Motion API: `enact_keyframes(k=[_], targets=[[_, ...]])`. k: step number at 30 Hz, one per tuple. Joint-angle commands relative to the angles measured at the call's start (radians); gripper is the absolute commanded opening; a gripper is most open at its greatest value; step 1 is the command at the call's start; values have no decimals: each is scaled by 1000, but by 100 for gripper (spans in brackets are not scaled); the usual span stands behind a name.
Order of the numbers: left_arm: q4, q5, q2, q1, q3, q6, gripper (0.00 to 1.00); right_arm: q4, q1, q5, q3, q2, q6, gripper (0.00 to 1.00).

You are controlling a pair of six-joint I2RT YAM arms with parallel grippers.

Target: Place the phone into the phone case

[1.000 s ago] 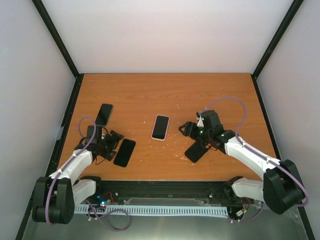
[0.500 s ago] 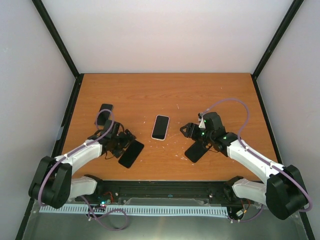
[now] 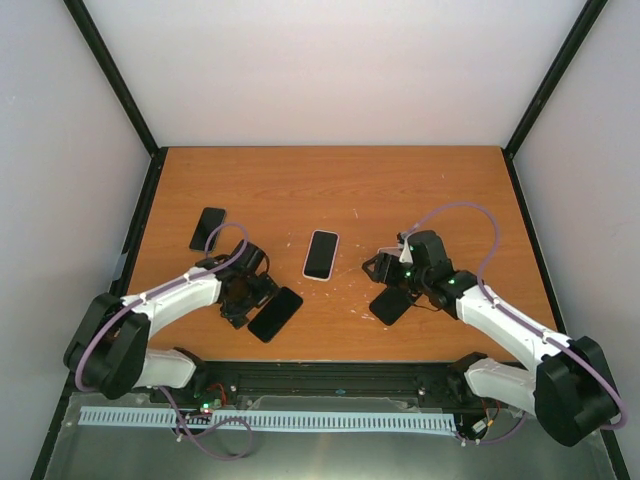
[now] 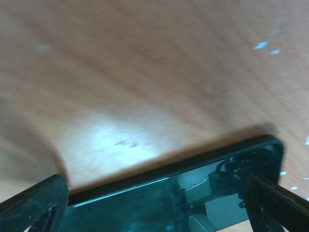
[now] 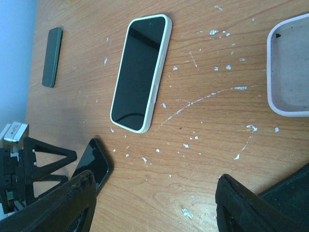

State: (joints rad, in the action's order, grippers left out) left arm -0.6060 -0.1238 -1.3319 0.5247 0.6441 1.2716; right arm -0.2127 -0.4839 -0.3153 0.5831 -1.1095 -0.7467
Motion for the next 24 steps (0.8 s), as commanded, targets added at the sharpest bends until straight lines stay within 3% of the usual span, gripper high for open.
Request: enact_keyframes(k=[1, 6, 10, 14, 20, 24], targets=[[-220, 27, 54, 10, 5, 106, 100, -6, 3, 0, -15, 38, 20, 66], [-340, 23, 117, 10, 10, 146, 99, 4, 3, 1, -25, 42, 6, 67], [-251, -54, 169, 12, -43, 154, 100, 8, 2, 4, -19, 37, 1, 67], [-29, -174, 156, 19, -116, 115, 99, 6, 3, 0, -18, 35, -1, 67], [8, -127, 64, 89, -54, 101, 99, 5, 2, 10, -28, 43, -1, 67], [133, -141, 18, 125, -40, 120, 100, 13, 3, 7, -29, 37, -4, 67]])
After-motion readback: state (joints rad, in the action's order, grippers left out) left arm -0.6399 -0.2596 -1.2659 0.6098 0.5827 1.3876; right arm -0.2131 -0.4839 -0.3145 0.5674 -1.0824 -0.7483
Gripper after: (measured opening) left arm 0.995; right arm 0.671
